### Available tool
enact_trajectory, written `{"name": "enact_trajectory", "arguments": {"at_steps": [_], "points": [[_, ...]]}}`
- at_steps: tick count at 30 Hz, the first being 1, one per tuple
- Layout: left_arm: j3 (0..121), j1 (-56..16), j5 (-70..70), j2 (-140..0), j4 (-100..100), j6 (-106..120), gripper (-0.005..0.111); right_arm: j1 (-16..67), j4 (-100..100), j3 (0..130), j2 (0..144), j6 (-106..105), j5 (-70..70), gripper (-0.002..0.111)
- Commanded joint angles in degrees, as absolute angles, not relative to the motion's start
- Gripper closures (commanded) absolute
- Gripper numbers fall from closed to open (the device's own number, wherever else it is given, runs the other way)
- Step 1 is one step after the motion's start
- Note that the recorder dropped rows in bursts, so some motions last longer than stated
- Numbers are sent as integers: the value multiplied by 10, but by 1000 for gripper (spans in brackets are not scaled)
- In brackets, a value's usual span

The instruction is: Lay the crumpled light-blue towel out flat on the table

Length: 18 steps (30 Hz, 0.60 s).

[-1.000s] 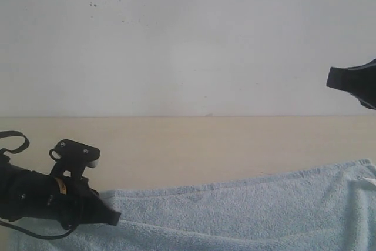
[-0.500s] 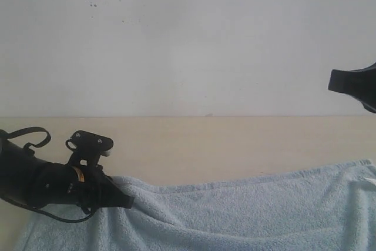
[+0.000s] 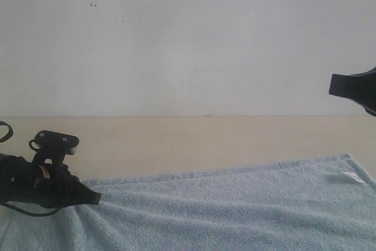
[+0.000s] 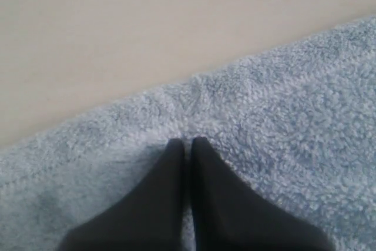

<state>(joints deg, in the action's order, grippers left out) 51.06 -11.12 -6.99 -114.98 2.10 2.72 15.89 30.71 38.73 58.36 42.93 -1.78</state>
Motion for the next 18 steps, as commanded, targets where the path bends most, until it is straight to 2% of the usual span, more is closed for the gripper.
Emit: {"name": "enact_trajectory", "arguments": {"at_steps": [1, 8, 14, 18], "points": [[491, -111, -15, -1127, 21, 36, 103, 159, 308, 385, 579, 410, -24, 108], [491, -147, -15, -1035, 19, 27, 103, 159, 327, 385, 603, 258, -147, 108], [481, -200, 37, -958, 19, 17, 103, 154, 436, 387, 775, 277, -121, 108], [430, -233, 42, -911, 6, 8, 103, 71, 453, 455, 922, 383, -98, 108]]}}
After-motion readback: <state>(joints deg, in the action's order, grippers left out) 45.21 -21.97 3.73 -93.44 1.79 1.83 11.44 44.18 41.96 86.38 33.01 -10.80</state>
